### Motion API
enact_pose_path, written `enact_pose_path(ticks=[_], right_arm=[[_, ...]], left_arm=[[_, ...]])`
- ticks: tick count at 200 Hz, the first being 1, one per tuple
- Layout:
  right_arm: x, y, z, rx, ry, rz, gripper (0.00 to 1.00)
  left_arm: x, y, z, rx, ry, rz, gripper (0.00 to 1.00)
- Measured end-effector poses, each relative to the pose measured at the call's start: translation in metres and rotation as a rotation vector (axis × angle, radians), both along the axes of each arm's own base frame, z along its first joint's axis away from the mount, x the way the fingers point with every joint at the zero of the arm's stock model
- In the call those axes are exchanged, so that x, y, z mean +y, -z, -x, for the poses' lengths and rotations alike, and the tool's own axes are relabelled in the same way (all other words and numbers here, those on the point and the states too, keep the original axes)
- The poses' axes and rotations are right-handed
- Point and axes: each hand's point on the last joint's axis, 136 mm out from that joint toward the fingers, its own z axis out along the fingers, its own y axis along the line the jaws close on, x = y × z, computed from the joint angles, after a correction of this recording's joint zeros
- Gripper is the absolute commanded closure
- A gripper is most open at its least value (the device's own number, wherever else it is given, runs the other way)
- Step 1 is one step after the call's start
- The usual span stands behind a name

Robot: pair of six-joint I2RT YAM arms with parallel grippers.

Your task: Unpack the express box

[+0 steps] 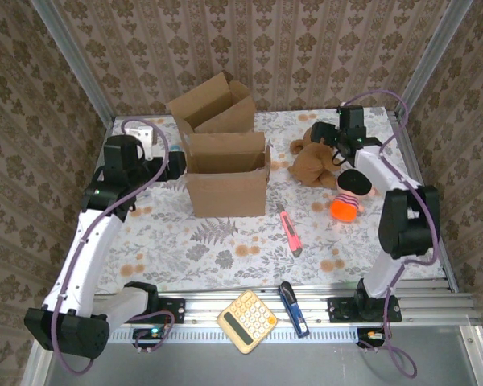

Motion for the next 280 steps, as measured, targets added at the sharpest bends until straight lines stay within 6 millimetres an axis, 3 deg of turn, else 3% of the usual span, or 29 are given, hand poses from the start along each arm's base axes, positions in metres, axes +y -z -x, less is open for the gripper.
enact_pose_path(ticks=[34,76,89,114,129,143,177,201,243,280], right_arm=[[-0.007,-0.048,0.025,-0.116,-0.004,0.022,0.00],[-0.014,-0.088,0.071,-0.240,0.004,0.054,0.00],[-0.015,-0.097,0.087,-0.281,0.003,0.062,0.00],[-0.010,-0.107,0.116,-0.345,-0.042,0.081,0.00],[-0.007,-0.108,0.128,-0.369,-0.074,0.095,0.03],[-0.003,-0.105,0.137,-0.399,-0.115,0.128,0.00],[-0.005,-0.069,0.158,-0.381,-0.134,0.189,0.00],[-0.011,-0.065,0.164,-0.360,-0.117,0.218,0.00],[-0.025,-0.062,0.173,-0.355,-0.043,0.253,0.00],[-0.026,-0.054,0.185,-0.378,-0.048,0.279,0.00]], left_arm=[[0.025,0.005,-0.002,-0.036,-0.085,0.003,0.00],[0.052,0.010,0.002,-0.128,-0.204,-0.037,0.00],[0.058,0.022,0.006,-0.174,-0.223,-0.051,0.00],[0.076,0.071,0.013,-0.187,-0.300,-0.082,0.02],[0.085,0.101,0.009,-0.189,-0.314,-0.133,0.01],[0.089,0.127,0.006,-0.176,-0.319,-0.184,0.01],[0.099,0.180,-0.010,-0.164,-0.333,-0.256,0.01],[0.099,0.210,-0.021,-0.157,-0.314,-0.281,0.01],[0.096,0.237,-0.035,-0.183,-0.273,-0.279,0.00],[0.103,0.218,-0.055,-0.232,-0.243,-0.220,0.00]])
